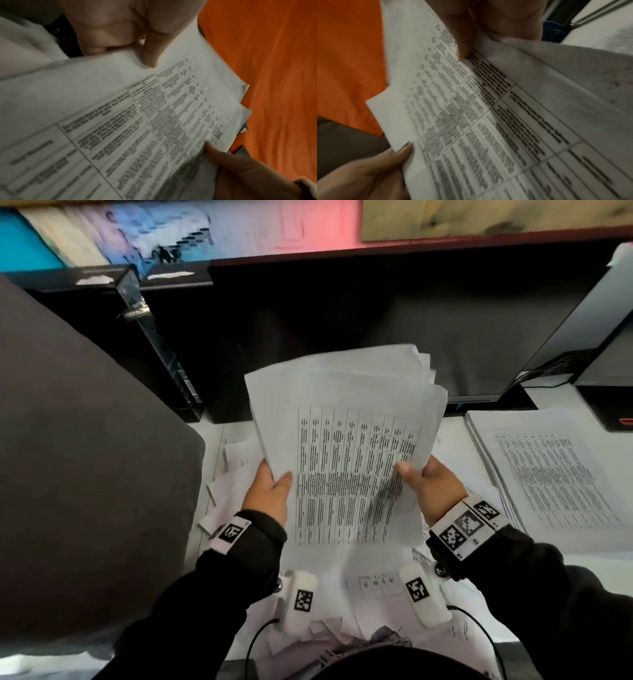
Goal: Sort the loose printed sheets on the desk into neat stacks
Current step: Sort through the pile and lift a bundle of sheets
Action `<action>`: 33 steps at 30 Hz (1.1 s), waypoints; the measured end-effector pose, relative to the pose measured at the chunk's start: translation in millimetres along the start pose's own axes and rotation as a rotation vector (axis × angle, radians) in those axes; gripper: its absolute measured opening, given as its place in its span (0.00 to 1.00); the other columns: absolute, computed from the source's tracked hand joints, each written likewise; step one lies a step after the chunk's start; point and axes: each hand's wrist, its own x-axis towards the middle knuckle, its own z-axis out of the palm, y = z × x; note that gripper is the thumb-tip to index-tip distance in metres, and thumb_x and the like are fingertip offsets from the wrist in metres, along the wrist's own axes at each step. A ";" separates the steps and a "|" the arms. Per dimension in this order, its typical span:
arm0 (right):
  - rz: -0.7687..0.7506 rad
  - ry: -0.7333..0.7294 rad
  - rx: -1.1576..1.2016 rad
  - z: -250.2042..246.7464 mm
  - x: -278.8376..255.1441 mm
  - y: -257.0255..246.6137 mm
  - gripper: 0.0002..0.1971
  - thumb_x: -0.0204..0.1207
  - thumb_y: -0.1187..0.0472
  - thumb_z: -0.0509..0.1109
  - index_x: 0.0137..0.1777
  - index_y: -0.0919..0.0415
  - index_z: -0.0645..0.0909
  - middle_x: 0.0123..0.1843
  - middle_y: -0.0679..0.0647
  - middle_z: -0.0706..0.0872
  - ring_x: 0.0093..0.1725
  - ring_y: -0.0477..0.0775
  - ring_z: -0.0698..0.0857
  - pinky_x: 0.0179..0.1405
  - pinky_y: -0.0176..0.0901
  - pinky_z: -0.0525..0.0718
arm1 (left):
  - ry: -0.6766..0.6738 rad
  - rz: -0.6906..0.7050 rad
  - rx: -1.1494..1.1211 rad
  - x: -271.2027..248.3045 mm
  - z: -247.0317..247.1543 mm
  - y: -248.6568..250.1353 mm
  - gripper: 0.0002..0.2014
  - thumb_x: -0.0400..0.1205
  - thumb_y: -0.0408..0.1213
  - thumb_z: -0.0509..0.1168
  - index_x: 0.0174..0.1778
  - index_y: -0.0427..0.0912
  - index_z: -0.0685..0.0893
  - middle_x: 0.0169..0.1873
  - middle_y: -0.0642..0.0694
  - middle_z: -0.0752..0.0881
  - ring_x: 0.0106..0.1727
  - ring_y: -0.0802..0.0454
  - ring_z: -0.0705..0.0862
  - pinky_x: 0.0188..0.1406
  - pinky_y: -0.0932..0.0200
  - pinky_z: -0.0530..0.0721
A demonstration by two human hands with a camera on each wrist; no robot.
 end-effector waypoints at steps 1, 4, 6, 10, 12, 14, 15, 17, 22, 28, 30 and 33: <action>-0.045 0.025 0.008 -1.8 -2.4 -6.4 0.08 0.82 0.58 0.60 0.56 0.52 0.79 0.45 0.40 0.83 0.53 0.50 0.81 0.55 0.42 0.73 | 0.032 0.030 -0.020 -2.1 3.2 8.8 0.19 0.85 0.36 0.55 0.73 0.48 0.68 0.59 0.54 0.79 0.62 0.56 0.76 0.65 0.62 0.69; -0.176 0.114 0.105 -7.8 -13.5 -27.4 0.10 0.82 0.59 0.60 0.60 0.51 0.76 0.48 0.39 0.83 0.52 0.42 0.82 0.56 0.39 0.75 | 0.121 0.159 -0.128 -10.9 10.9 31.3 0.18 0.85 0.36 0.55 0.71 0.50 0.67 0.60 0.54 0.81 0.62 0.56 0.79 0.65 0.62 0.73; -0.249 0.148 0.145 -12.5 -18.6 -33.0 0.14 0.81 0.59 0.61 0.66 0.53 0.74 0.53 0.40 0.84 0.54 0.35 0.81 0.54 0.26 0.77 | 0.136 0.250 -0.186 -15.5 15.3 38.5 0.16 0.85 0.35 0.55 0.67 0.56 0.68 0.58 0.58 0.82 0.59 0.63 0.80 0.60 0.73 0.76; -0.252 0.088 0.134 -17.6 -18.9 -24.3 0.20 0.75 0.57 0.69 0.66 0.54 0.71 0.50 0.38 0.84 0.46 0.24 0.82 0.45 0.17 0.78 | 0.083 0.273 -0.190 -18.2 23.5 34.6 0.17 0.84 0.35 0.56 0.67 0.54 0.64 0.59 0.59 0.79 0.56 0.68 0.79 0.50 0.86 0.74; -0.210 0.088 0.094 -16.9 -17.4 -18.7 0.25 0.73 0.55 0.71 0.69 0.53 0.70 0.54 0.46 0.86 0.52 0.40 0.84 0.53 0.36 0.80 | 0.052 0.251 -0.186 -16.6 25.6 29.6 0.17 0.84 0.35 0.56 0.68 0.52 0.64 0.62 0.55 0.78 0.61 0.61 0.79 0.60 0.75 0.76; -0.181 0.073 0.073 -17.3 -16.0 -17.4 0.21 0.72 0.55 0.72 0.65 0.55 0.75 0.50 0.47 0.86 0.50 0.45 0.84 0.49 0.37 0.78 | 0.022 0.240 -0.177 -13.9 26.8 27.2 0.16 0.85 0.35 0.55 0.64 0.56 0.64 0.56 0.60 0.80 0.56 0.68 0.80 0.57 0.73 0.78; -0.157 0.068 0.079 -17.7 -15.1 -17.5 0.17 0.72 0.56 0.73 0.60 0.55 0.78 0.46 0.46 0.86 0.47 0.45 0.83 0.46 0.36 0.78 | 0.015 0.239 -0.165 -12.6 27.2 26.9 0.15 0.85 0.35 0.55 0.63 0.58 0.63 0.52 0.64 0.80 0.52 0.72 0.80 0.50 0.80 0.78; -0.118 0.065 0.125 -19.4 -14.2 -19.4 0.13 0.69 0.55 0.75 0.53 0.53 0.81 0.39 0.42 0.84 0.42 0.43 0.82 0.44 0.35 0.78 | 0.005 0.231 -0.154 -11.2 28.1 28.0 0.16 0.85 0.36 0.55 0.61 0.62 0.62 0.50 0.67 0.79 0.49 0.75 0.78 0.42 0.84 0.75; -0.077 0.067 0.204 -21.5 -5.0 -19.6 0.09 0.64 0.51 0.78 0.41 0.43 0.81 0.40 0.39 0.85 0.43 0.38 0.82 0.48 0.37 0.78 | -0.010 0.207 -0.107 -6.6 27.7 26.0 0.15 0.85 0.37 0.55 0.60 0.62 0.63 0.49 0.67 0.79 0.48 0.74 0.77 0.41 0.83 0.72; -0.038 0.012 0.250 -16.1 6.4 -15.9 0.14 0.58 0.48 0.82 0.42 0.42 0.84 0.45 0.43 0.89 0.50 0.44 0.86 0.54 0.45 0.81 | 0.000 0.135 -0.049 -0.6 28.3 12.4 0.16 0.84 0.35 0.58 0.63 0.58 0.65 0.46 0.67 0.78 0.47 0.70 0.77 0.51 0.75 0.72; 0.009 -0.037 0.177 -12.1 12.2 -8.7 0.29 0.47 0.36 0.82 0.50 0.43 0.84 0.52 0.46 0.90 0.55 0.50 0.87 0.59 0.49 0.81 | 0.011 0.103 -0.042 1.1 30.0 7.5 0.20 0.83 0.36 0.59 0.70 0.54 0.66 0.52 0.61 0.79 0.55 0.61 0.77 0.60 0.65 0.70; 0.052 -0.081 0.130 -9.6 12.2 -2.3 0.32 0.43 0.33 0.81 0.50 0.40 0.84 0.56 0.49 0.89 0.57 0.54 0.87 0.61 0.57 0.82 | 0.020 0.069 -0.035 4.3 31.2 -0.5 0.22 0.83 0.36 0.60 0.72 0.50 0.66 0.55 0.58 0.77 0.58 0.58 0.75 0.62 0.65 0.67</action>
